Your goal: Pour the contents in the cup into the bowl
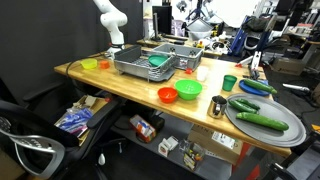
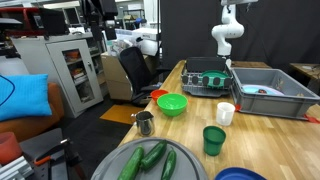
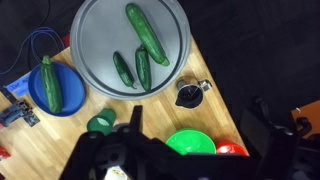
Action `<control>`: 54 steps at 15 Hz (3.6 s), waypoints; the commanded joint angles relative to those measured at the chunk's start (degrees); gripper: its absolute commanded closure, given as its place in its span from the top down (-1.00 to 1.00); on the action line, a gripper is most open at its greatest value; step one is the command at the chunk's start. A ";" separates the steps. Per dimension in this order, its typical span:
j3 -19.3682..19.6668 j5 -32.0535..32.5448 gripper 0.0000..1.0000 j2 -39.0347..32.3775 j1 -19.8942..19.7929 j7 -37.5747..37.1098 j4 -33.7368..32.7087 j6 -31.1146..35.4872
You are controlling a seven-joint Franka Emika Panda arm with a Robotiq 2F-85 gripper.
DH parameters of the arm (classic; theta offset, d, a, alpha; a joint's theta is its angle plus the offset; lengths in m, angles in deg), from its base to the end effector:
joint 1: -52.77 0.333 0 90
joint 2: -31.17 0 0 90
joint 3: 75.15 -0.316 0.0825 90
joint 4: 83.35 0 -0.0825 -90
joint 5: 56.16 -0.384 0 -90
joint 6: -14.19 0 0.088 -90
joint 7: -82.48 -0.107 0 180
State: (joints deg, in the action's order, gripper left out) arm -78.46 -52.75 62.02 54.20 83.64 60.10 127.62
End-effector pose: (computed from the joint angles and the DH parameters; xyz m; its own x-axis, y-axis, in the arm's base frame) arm 0.3836 0.0289 0.4693 0.9929 0.1185 0.0107 0.1172 -0.9895 0.0847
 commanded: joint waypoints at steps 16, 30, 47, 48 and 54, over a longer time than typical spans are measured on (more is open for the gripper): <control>0.18 3.95 1.00 -5.00 0.31 2.84 -3.00 2.79; 7.86 -7.09 1.00 -27.41 -0.86 15.64 -14.77 17.92; 7.36 -4.84 1.00 -29.18 -1.56 11.50 -15.63 17.89; 7.48 -4.33 1.00 -30.05 -1.77 10.84 -16.06 18.32; 7.70 -2.00 1.00 -38.78 -3.79 14.15 -19.75 29.37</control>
State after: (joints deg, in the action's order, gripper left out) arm -70.25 -55.82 27.51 51.73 95.68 43.09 153.47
